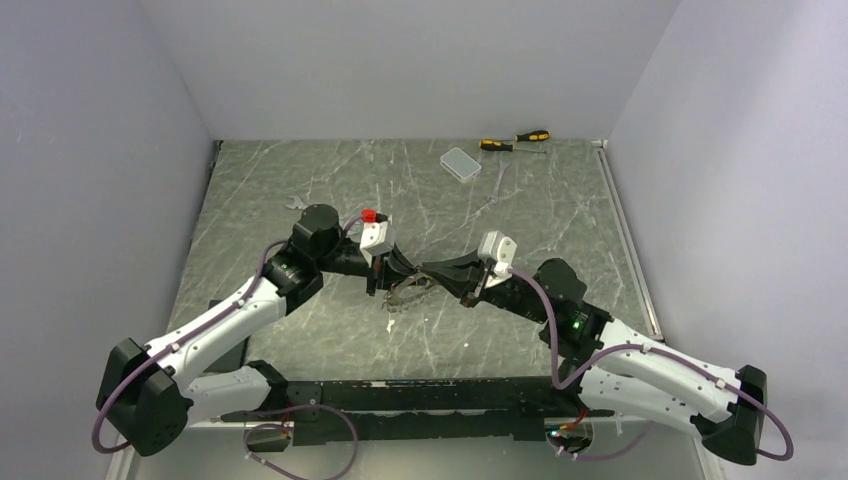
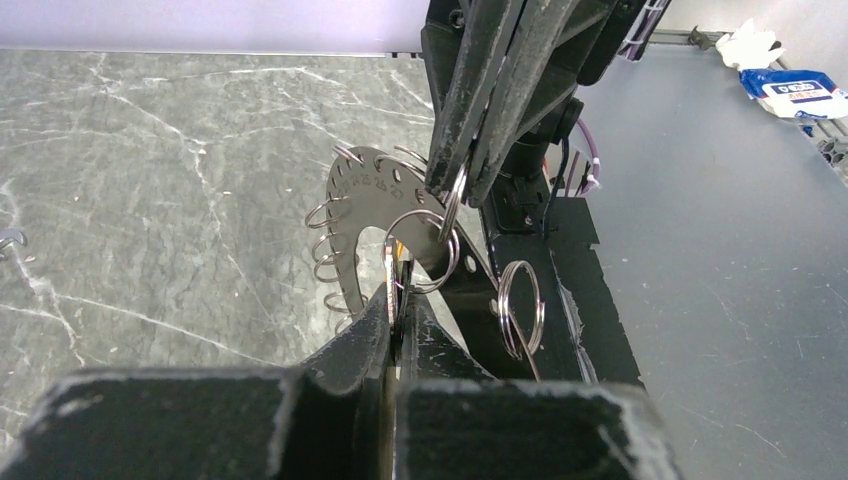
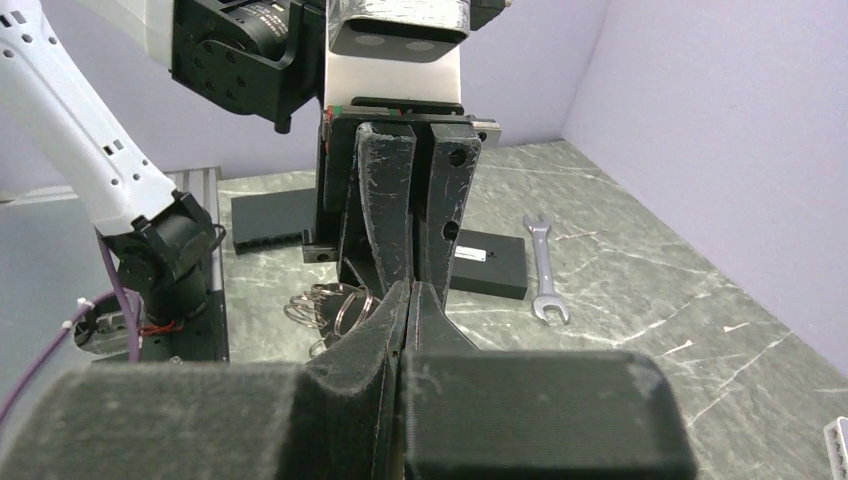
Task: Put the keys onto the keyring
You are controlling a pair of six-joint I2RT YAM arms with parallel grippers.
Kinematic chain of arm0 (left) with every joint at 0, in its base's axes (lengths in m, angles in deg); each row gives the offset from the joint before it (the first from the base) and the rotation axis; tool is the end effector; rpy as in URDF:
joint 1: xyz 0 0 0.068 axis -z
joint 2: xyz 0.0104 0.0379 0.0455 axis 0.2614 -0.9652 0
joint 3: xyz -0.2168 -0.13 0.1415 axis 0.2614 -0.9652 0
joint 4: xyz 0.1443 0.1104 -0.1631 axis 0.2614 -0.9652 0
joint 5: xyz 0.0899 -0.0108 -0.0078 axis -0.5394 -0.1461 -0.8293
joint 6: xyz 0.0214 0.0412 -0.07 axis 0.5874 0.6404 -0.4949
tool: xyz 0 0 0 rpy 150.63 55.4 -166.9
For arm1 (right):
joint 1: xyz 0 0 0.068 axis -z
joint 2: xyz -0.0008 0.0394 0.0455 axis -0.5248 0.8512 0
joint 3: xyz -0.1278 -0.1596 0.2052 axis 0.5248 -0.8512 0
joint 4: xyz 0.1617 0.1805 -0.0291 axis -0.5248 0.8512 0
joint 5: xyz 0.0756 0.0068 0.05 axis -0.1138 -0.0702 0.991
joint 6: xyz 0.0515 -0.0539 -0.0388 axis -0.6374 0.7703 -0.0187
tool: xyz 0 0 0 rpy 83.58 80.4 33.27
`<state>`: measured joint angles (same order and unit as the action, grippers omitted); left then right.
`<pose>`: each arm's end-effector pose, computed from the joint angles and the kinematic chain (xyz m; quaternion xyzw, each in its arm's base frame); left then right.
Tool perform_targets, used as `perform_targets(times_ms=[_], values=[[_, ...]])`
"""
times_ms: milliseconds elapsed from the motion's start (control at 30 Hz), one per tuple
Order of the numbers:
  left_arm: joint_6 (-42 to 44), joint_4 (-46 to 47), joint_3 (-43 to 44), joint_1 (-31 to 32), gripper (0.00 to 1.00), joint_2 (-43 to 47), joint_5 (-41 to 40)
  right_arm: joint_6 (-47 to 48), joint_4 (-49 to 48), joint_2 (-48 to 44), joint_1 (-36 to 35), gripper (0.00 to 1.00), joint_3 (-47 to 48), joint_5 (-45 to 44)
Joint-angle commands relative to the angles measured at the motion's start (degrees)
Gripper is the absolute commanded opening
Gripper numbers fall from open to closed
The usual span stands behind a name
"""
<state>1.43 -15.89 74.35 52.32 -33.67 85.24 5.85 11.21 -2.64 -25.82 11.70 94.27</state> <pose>0.1551 -0.1956 0.3339 0.5211 0.5208 -0.5183 0.4342 0.0910 0.1719 0.3663 -0.3944 0.5028 0.4061 0.6533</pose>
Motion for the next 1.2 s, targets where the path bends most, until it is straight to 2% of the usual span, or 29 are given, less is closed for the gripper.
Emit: perform_targets(times_ms=[0,433,800,833,867,900,1000,1167], values=[[1.5,-0.1,1.7,0.1,0.0,1.6,-1.0,-0.6,-4.2,-1.9,-0.2,0.0,1.4,0.1],[0.2,2.0,1.4,0.1,0.0,1.8,-0.5,-1.3,-4.2,-2.1,-0.2,0.0,1.2,-1.9],[17.3,-15.2,4.2,0.0,0.0,6.5,-17.7,-3.8,1.6,-4.9,-0.2,0.01,-0.4,-5.1],[18.3,-15.8,4.6,0.0,0.0,6.8,-18.8,-4.6,2.9,-4.8,-0.2,0.13,0.0,-5.7],[19.7,-17.3,5.4,0.0,0.0,7.0,-20.1,-5.4,4.0,-4.5,-0.2,0.33,0.4,-6.3],[21.4,-19.2,6.4,0.1,0.0,7.0,-21.2,-5.8,5.2,-4.4,-0.2,0.45,0.8,-6.9],[24.9,-24.1,9.0,0.1,0.0,6.8,-24.7,-6.1,7.6,-4.7,-0.2,0.68,1.4,-8.5],[27.6,-26.3,9.8,0.2,0.0,7.3,-26.9,-4.7,7.7,-6.4,-0.2,0.72,0.8,-9.9]])
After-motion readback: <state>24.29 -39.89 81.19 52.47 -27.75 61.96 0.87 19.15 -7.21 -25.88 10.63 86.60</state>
